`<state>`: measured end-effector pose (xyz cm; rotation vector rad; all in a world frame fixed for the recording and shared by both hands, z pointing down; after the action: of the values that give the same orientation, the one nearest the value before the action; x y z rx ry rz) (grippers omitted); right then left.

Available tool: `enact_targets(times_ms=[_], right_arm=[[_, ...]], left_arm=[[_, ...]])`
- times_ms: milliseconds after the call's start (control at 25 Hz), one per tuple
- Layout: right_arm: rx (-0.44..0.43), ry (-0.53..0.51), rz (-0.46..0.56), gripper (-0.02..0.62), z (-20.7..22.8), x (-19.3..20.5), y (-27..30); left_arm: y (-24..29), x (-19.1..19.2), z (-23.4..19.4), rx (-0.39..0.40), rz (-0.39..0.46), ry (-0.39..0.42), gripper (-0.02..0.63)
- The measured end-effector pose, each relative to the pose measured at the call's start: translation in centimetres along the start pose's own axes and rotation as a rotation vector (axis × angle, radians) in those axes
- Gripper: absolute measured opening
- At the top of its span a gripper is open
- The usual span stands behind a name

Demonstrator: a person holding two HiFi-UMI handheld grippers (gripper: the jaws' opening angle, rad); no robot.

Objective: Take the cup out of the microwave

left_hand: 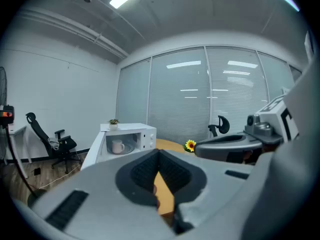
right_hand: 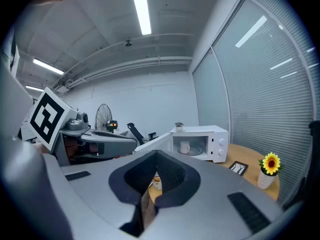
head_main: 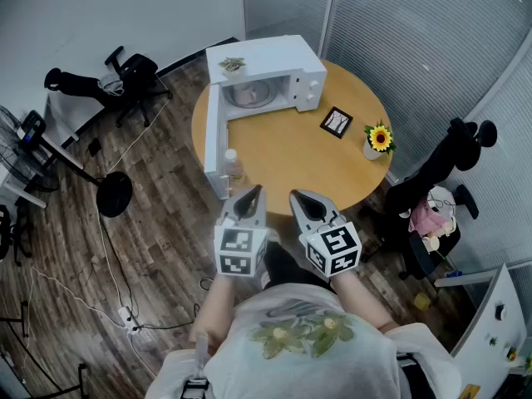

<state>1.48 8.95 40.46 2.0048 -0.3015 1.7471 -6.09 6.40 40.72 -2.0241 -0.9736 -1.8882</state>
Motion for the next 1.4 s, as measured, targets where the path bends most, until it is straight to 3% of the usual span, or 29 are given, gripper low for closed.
enact_targets(times_ms=[760, 960, 1400], right_arm=[[-0.068, 0.032, -0.054, 0.023, 2.4, 0.5, 5.9], [-0.108, 0.044, -0.094, 0.16, 3.3, 0.6, 8.4], [-0.135, 0.045, -0.082, 0.183, 6.3, -0.8, 13.6]], left_arm=[[3.4, -0.5, -4.0, -0.033, -0.031, -0.06, 0.003], [5.4, -1.5, -5.2, -0.035, -0.032, -0.043, 0.003], [9.9, -4.4, -7.9, -0.009, -0.062, 0.019, 0.003]])
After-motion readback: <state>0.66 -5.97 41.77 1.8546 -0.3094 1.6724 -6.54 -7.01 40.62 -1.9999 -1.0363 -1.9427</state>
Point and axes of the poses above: the fingertips, and each gripper's own axes: y forward along the fingers, z to its right, x out of its underside, the point moved 1 cm from there along -y, backward along the fingers, and after that the axes turned 9 degrees about -y, right-handed, at the moved point
